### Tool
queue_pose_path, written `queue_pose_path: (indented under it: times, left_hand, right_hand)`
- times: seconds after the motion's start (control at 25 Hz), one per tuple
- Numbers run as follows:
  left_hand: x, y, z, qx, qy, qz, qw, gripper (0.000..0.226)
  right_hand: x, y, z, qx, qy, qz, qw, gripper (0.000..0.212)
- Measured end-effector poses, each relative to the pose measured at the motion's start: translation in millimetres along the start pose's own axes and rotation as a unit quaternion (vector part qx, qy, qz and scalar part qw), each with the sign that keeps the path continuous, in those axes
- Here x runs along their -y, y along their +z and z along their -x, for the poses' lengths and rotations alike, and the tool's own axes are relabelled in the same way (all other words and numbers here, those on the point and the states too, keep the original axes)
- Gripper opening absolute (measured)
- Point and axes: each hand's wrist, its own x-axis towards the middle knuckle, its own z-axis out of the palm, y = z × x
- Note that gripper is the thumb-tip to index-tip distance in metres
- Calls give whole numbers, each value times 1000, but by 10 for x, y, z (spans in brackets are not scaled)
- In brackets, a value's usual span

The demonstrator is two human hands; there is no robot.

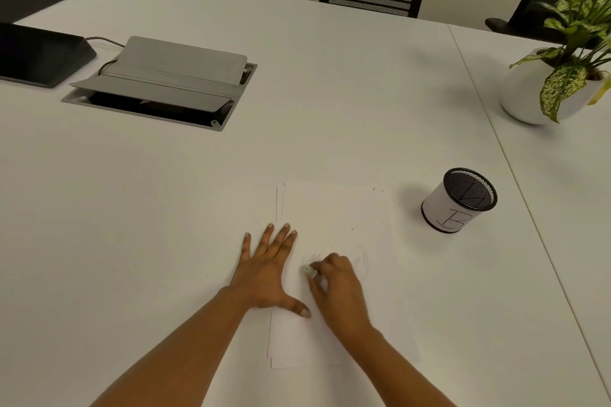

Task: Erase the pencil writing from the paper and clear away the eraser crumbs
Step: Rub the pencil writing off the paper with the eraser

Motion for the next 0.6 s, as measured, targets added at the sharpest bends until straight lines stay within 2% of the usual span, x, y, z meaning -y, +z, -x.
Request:
queue_pose_path:
  times: [0.08, 0.12, 0.28, 0.4, 0.52, 0.6]
  left_hand:
    - [-3, -12, -7, 8, 2, -4, 1000, 142]
    - [0, -19, -11, 12, 2, -9, 1000, 142]
    - [3, -26, -18, 27, -6, -23, 999, 141]
    - [-3, -25, -16, 27, -6, -25, 999, 141]
    - [-16, -23, -11, 24, -4, -28, 999, 140]
    - [-19, -21, -10, 23, -4, -30, 999, 139]
  right_hand:
    - [39, 9, 26, 12, -60, 67, 996, 13]
    - [35, -24, -38, 14, -61, 96, 993, 17]
    - [-29, -184, -449, 11, 17, 161, 987, 28]
    - [72, -127, -370, 15, 12, 152, 988, 26]
    - [206, -54, -23, 48, -60, 118, 990, 11]
    - [167, -75, -59, 38, -76, 122, 989, 13]
